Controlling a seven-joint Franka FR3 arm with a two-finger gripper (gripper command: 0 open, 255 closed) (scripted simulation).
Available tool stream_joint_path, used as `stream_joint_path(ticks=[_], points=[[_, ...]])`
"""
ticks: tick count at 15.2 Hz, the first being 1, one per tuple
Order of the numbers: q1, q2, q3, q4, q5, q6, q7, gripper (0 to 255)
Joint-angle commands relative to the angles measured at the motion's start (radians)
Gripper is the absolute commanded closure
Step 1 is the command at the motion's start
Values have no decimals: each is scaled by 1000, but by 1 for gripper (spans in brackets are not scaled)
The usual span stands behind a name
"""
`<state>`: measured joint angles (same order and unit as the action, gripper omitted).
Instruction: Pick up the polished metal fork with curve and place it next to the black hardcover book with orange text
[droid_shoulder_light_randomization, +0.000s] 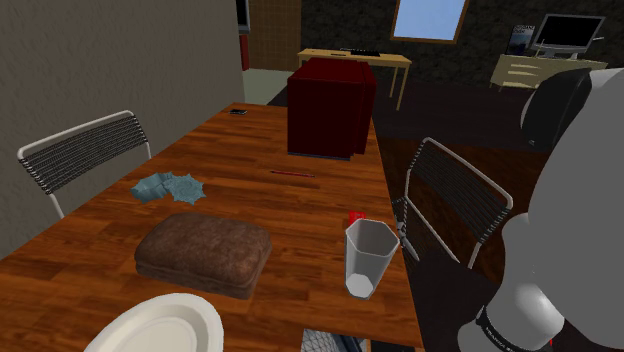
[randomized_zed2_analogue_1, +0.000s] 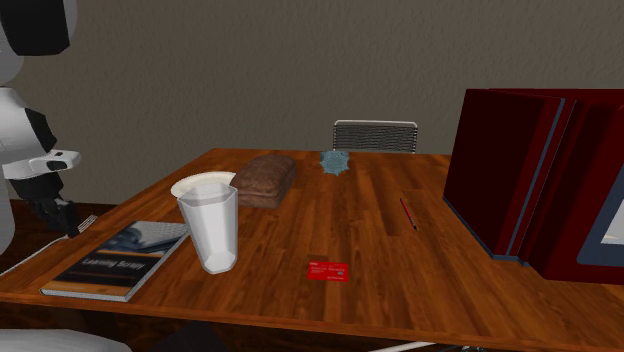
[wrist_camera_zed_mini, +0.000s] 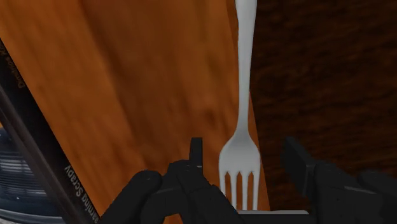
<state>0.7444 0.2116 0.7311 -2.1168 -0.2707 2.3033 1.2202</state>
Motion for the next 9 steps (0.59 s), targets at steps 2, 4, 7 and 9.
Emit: stream_joint_path(ticks=[2, 4, 7, 9], points=[[0, 0, 0, 0, 0, 0, 0, 0], [0, 0, 0, 0, 0, 0, 0, 0], [-15, -51, 18, 19, 52, -53, -35, 0], [-25, -93, 30, 41, 95, -103, -64, 0]])
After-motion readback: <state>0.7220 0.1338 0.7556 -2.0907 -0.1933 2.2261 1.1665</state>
